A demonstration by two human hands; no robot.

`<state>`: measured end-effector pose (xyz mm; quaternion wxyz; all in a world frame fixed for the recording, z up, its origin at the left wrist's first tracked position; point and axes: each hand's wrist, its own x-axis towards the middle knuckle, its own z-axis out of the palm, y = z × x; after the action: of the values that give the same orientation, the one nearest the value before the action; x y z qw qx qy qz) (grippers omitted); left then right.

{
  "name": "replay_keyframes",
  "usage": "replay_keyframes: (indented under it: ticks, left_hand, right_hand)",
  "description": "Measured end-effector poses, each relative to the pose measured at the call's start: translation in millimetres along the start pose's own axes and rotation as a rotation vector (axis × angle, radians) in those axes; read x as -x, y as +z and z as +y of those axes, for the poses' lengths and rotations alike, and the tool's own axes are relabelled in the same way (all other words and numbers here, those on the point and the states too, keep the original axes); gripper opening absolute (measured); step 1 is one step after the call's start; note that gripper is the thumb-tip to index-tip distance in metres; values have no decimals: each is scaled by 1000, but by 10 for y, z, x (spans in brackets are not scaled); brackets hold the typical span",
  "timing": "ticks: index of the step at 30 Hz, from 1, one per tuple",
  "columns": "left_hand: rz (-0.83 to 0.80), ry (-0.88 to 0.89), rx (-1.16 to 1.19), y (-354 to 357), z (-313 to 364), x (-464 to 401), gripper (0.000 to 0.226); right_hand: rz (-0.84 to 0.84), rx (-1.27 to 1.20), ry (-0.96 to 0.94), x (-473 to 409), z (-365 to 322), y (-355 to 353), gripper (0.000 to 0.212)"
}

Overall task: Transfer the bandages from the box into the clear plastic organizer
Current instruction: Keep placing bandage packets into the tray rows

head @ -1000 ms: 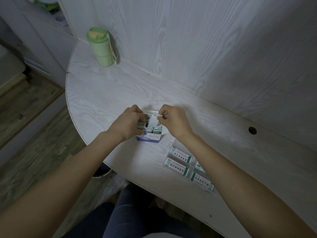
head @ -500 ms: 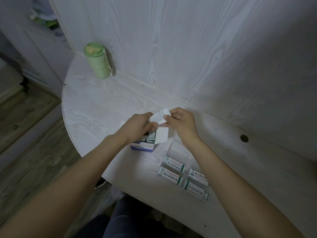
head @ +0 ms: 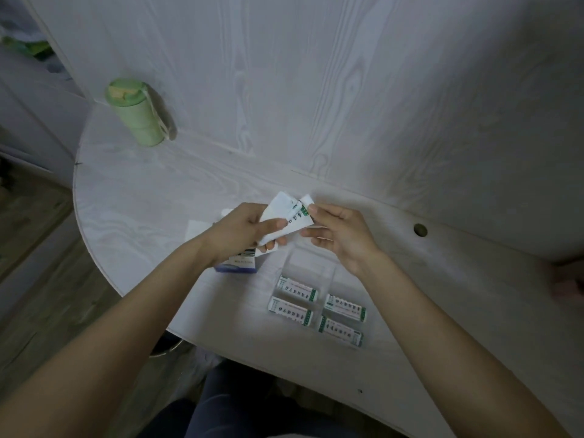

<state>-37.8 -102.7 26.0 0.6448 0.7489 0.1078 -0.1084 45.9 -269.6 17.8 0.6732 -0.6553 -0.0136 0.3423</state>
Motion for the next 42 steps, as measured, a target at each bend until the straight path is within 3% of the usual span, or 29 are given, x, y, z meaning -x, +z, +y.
replay_keyframes:
  ticks: [5, 9, 14, 16, 18, 20, 24, 31, 36, 42]
  left_hand:
    - [19, -63, -130, 181, -91, -55, 10]
    - [54, -55, -194, 284, -119, -89, 14]
    - [80, -50, -223, 425, -169, -148, 12]
    - [98, -43, -207, 488, -194, -181, 9]
    - [102, -27, -196, 535, -218, -213, 16]
    - [103, -2, -202, 601, -238, -250, 13]
    - [154, 38, -224, 672, -285, -320, 8]
    - [199, 70, -239, 688, -346, -359, 14]
    - [186, 72, -249, 720, -366, -314, 9]
    - [143, 41, -293, 756, -373, -330, 9]
  right_hand:
    - [113, 33, -21, 85, 141, -211, 9]
    - [217, -206, 3, 111, 227, -449, 10]
    - [201, -494, 67, 151, 337, -698, 8]
    - [214, -530, 102, 159, 394, -801, 19]
    - [238, -333, 72, 157, 475, -905, 17]
    - [253, 31, 6, 168, 587, -1023, 2]
    - [319, 483, -71, 138, 749, -1165, 16]
    - [121, 941, -126, 64, 917, -1145, 11]
    - [147, 1106, -159, 12, 1040, -1045, 20]
    - [112, 1532, -98, 10, 1048, -970, 21]
